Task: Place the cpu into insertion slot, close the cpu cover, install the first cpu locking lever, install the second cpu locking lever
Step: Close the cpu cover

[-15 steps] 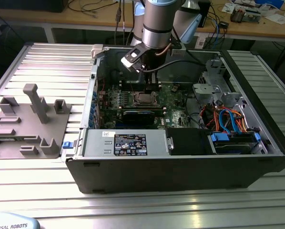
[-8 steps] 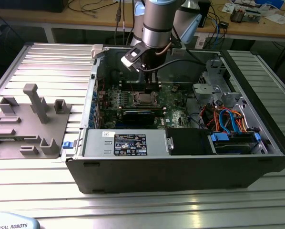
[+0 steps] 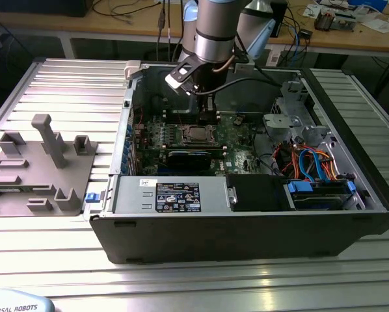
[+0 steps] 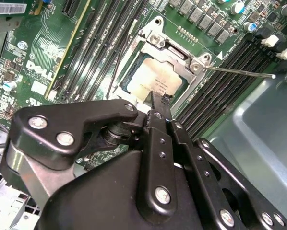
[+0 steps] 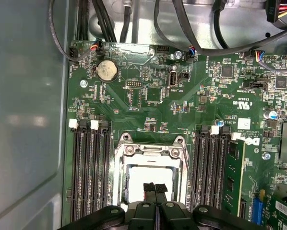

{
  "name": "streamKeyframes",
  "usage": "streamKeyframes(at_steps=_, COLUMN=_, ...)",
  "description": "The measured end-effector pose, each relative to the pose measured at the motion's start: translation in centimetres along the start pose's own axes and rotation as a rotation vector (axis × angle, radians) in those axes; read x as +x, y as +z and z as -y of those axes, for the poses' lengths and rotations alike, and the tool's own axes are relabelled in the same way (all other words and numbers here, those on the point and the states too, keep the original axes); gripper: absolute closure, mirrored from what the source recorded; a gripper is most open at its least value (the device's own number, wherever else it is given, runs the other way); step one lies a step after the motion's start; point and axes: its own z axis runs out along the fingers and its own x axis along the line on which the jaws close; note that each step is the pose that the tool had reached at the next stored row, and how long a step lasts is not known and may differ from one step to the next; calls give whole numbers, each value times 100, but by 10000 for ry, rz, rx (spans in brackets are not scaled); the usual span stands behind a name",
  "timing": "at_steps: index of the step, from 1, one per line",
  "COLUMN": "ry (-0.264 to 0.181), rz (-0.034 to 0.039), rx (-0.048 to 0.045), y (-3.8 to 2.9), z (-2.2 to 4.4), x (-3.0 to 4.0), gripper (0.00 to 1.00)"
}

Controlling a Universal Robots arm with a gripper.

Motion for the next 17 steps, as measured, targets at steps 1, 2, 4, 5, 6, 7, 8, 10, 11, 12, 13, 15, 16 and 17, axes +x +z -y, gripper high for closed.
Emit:
streamKeyframes(at_steps=1, ry=0, rz=0, rx=0, y=-8, z=0, x=0, gripper=89)
streamKeyframes(at_steps=2, ry=-1, rz=-1, rx=0, y=-22, z=1, x=0, gripper=89)
streamKeyframes(at_steps=4, ry=0, rz=-1, rx=0, y=-46, z=1, x=-1, gripper=89)
streamKeyframes(at_steps=5, ry=0, rz=-1, rx=-1, y=-55, z=1, x=-1, gripper=89)
streamKeyframes(at_steps=6, ry=0, rz=0, rx=0, y=-70, z=2, x=-2, gripper=89)
streamKeyframes(at_steps=7, ry=0, rz=-1, rx=-1, y=-87, z=2, x=-2, gripper=89)
streamKeyframes(at_steps=8, ry=0, rz=-1, rx=0, y=-94, z=2, x=-2, gripper=89)
streamKeyframes(at_steps=10, ry=-1, rz=-1, rx=0, y=-97, z=2, x=-2, gripper=89)
streamKeyframes(at_steps=11, ry=0, rz=-1, rx=-1, y=-97, z=3, x=-2, gripper=89)
streamKeyframes(at_steps=12, ry=0, rz=-1, rx=0, y=-97, z=3, x=-2, gripper=89)
streamKeyframes(at_steps=13, ry=0, rz=-1, rx=-1, y=-97, z=3, x=-2, gripper=89)
streamKeyframes(at_steps=15, ry=-1, rz=-1, rx=-1, y=-98, z=3, x=-2, gripper=89)
streamKeyframes(at_steps=16, ry=0, rz=-1, rx=0, y=-98, z=3, x=-2, gripper=89)
streamKeyframes(at_steps=17, ry=0, rz=-1, rx=-1, y=-98, z=3, x=-2, gripper=89)
